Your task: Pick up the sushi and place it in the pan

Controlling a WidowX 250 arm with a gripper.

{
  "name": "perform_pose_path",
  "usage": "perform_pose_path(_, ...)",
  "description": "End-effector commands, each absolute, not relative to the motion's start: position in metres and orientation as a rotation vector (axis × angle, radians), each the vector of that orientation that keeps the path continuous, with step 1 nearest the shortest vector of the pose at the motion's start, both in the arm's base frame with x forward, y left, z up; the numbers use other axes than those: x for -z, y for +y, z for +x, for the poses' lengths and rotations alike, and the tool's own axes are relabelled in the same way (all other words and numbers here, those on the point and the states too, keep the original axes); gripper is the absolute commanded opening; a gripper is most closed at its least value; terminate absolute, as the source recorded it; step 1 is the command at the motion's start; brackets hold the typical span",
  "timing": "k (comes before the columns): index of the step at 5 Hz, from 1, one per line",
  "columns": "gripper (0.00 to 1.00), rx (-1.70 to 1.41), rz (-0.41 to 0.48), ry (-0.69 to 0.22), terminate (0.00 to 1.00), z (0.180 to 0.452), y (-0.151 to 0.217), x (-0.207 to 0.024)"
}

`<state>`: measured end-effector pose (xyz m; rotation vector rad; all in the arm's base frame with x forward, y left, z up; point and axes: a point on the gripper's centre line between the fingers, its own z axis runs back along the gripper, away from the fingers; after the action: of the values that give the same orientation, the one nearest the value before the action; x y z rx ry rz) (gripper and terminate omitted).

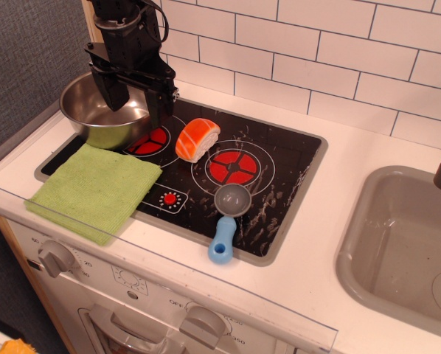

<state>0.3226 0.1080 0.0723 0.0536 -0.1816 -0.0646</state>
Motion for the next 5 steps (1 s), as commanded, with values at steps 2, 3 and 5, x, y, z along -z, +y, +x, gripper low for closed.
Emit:
perform_pose_path(2, 1.0, 0.147, 0.078, -0.219, 0.0, 0.322, 0.087, -0.078)
perform_pose_path(3, 1.0, 0.207, 0.092, -0.209, 0.0, 0.323, 0.073, -0.072)
perform_pose_path(5, 1.0, 0.225, 0.076, -0.128, 0.0, 0.341, 0.062, -0.04)
